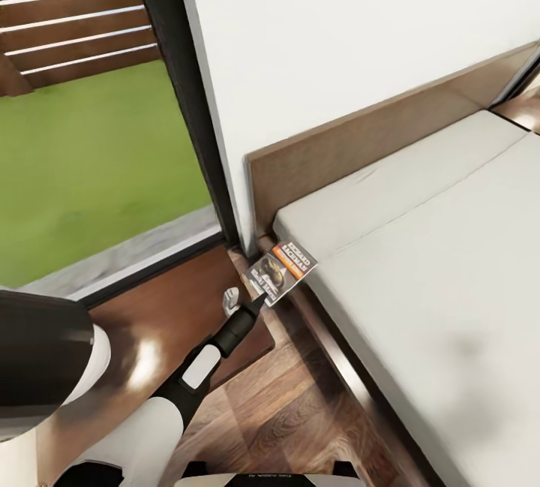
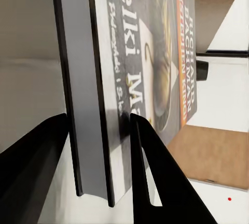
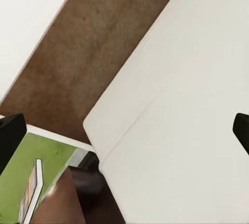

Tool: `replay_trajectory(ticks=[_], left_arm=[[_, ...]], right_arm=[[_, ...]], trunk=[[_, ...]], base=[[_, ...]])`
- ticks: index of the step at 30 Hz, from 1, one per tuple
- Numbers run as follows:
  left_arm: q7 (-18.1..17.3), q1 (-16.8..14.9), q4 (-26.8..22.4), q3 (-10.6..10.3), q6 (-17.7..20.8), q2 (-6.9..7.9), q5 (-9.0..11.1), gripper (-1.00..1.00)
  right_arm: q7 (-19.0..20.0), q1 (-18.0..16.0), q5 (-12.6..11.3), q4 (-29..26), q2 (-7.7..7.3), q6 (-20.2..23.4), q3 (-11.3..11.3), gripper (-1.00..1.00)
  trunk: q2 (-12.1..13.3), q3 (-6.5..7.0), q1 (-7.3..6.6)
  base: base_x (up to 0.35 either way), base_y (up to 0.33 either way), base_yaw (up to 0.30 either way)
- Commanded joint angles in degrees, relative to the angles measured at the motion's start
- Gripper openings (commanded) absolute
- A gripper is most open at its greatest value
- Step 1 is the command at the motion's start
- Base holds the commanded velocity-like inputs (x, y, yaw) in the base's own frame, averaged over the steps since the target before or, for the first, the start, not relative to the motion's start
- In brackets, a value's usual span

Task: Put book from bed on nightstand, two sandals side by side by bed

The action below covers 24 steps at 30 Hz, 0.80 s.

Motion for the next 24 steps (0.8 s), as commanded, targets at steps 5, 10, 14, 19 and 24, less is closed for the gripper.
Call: replay_trajectory(ticks=[5,10,14,19,24], left_arm=[[-0.2,0.0,0.0,-0.1,0.6,0.0,0.6,-1.0],[-0.2,0.0,0.0,-0.1,0.6,0.0,0.6,-1.0],[-0.2,0.0,0.0,-0.1,0.7,0.0,0.6,-1.0],[-0.2,0.0,0.0,-0.1,0.7,0.0,0.6,-1.0],[-0.1,0.0,0.0,-0.1,0.7,0.0,0.6,-1.0]], right_arm=[[0.2,-0.1,-0.1,0.1,-0.03,0.6,0.1,1.0],[0.2,-0.1,-0.1,0.1,-0.03,0.6,0.1,1.0],[0.2,-0.1,-0.1,0.1,-0.03,0.6,0.1,1.0],[0.2,-0.1,-0.1,0.1,-0.03,0.7,0.1,1.0],[0.2,-0.1,-0.2,0.1,-0.1,0.7,0.1,1.0]], trunk=[[0.0,-0.03,0.0],[0.0,-0.03,0.0],[0.0,-0.03,0.0],[0.0,-0.03,0.0],[0.0,-0.03,0.0]], base=[[0.0,0.0,0.077],[0.0,0.0,0.095],[0.0,0.0,0.248],[0.0,0.0,0.129],[0.0,0.0,0.019]])
